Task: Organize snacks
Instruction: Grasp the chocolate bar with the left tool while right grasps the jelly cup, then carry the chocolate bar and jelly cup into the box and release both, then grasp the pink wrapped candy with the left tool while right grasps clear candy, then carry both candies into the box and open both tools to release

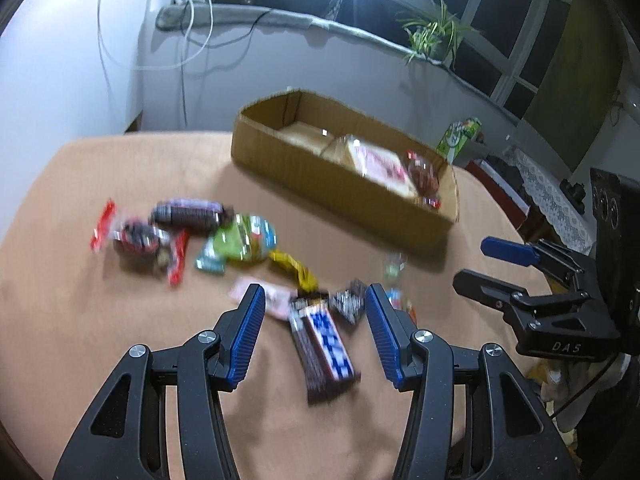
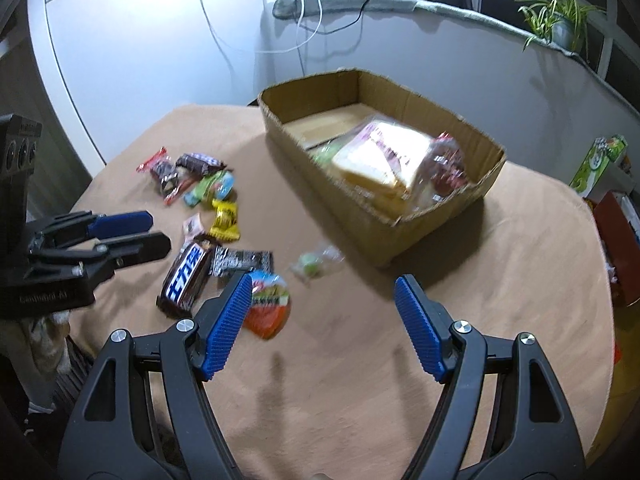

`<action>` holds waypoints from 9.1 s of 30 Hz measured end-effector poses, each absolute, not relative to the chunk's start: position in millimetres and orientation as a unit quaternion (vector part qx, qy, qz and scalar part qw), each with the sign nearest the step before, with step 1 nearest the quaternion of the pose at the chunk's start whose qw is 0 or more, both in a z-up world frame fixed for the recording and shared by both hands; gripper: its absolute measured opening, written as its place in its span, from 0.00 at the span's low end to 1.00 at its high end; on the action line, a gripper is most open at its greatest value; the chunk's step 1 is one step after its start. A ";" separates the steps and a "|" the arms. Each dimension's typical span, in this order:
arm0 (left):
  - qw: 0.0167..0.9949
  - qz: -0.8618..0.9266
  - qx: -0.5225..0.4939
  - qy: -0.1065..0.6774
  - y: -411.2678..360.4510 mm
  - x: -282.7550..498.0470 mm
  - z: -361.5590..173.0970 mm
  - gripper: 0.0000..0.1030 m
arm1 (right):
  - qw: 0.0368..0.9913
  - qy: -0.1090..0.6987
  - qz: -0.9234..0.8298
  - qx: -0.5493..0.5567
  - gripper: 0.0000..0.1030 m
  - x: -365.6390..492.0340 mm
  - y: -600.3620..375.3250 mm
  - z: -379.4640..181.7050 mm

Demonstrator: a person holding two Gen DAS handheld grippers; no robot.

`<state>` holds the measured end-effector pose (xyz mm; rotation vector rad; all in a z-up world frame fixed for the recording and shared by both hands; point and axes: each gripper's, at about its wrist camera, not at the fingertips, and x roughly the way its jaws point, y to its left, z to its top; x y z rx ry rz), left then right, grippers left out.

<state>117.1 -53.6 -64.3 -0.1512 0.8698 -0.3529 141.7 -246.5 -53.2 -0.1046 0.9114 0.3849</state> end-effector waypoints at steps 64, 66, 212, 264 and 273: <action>0.888 -0.180 -0.081 0.415 -48.5 95.7 -75.2 0.28 | 0.855 0.461 0.224 -0.076 0.35 142.4 -218.9 -71.7; 0.890 -0.181 -0.082 0.410 -48.5 95.6 -70.5 0.28 | 0.859 0.456 0.222 -0.075 0.35 141.9 -221.0 -65.9; 0.888 -0.127 -0.013 0.442 -50.5 137.3 -110.3 0.29 | 0.865 0.479 0.150 -0.013 0.46 192.8 -209.4 -109.7; 0.922 -0.142 -0.047 0.358 -30.1 165.7 -32.5 0.18 | 0.907 0.393 0.153 -0.014 0.21 206.0 -253.6 -10.4; 0.925 -0.162 -0.029 0.343 -54.9 203.2 -15.3 0.18 | 0.911 0.389 0.137 -0.010 0.21 247.0 -275.1 0.5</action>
